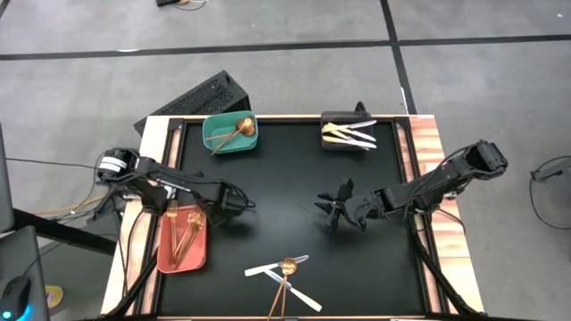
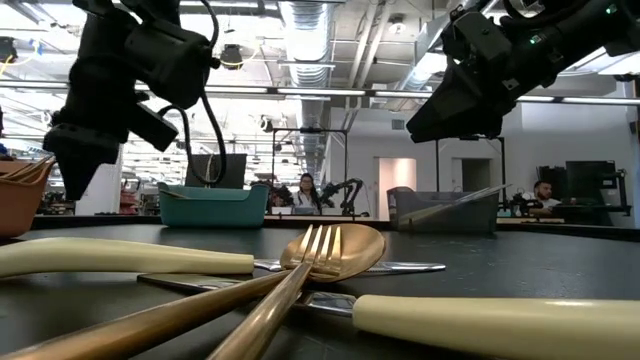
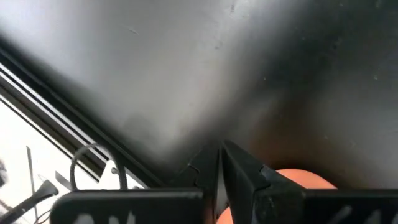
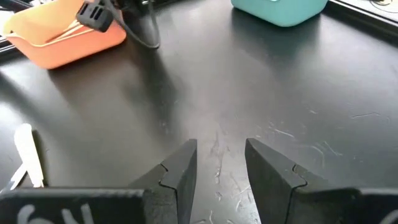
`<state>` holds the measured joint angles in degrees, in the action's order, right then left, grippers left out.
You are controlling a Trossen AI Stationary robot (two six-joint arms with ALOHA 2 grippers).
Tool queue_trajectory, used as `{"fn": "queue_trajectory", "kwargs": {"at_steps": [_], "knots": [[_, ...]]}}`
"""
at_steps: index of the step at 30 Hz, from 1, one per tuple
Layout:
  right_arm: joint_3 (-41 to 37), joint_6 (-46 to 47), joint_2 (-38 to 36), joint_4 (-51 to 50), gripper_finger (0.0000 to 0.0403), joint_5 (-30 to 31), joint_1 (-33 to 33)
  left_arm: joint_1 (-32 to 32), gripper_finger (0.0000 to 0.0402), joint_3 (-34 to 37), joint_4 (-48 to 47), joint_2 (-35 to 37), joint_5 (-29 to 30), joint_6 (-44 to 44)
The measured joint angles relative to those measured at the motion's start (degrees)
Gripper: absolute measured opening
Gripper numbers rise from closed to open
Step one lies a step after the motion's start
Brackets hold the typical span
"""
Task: Sort silverware by color (type)
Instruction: Adjust the orange bin on the table, then put the yellow knife into the black bin
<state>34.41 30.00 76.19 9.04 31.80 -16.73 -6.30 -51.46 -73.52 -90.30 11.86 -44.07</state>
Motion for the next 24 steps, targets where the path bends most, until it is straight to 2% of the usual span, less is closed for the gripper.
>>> {"fn": "queue_trajectory", "kwargs": {"at_steps": [10, 16, 24], "knots": [[0.0, 0.0, 0.0, 0.0, 0.0155, 0.0, 0.0, -8.1, 0.0000, 0.0, 0.6, 0.0, -5.3, -7.6], [0.0, 0.0, 0.0, 0.0, 0.0155, 0.0, 0.0, -12.4, 0.0000, -0.1, 7.5, 0.0, -7.0, -7.4], [0.0, 0.2, 0.0, 0.5, 0.0155, 0.0, 0.0, -13.2, 0.0000, -3.9, 12.1, 0.0, 3.9, -4.0]]}}
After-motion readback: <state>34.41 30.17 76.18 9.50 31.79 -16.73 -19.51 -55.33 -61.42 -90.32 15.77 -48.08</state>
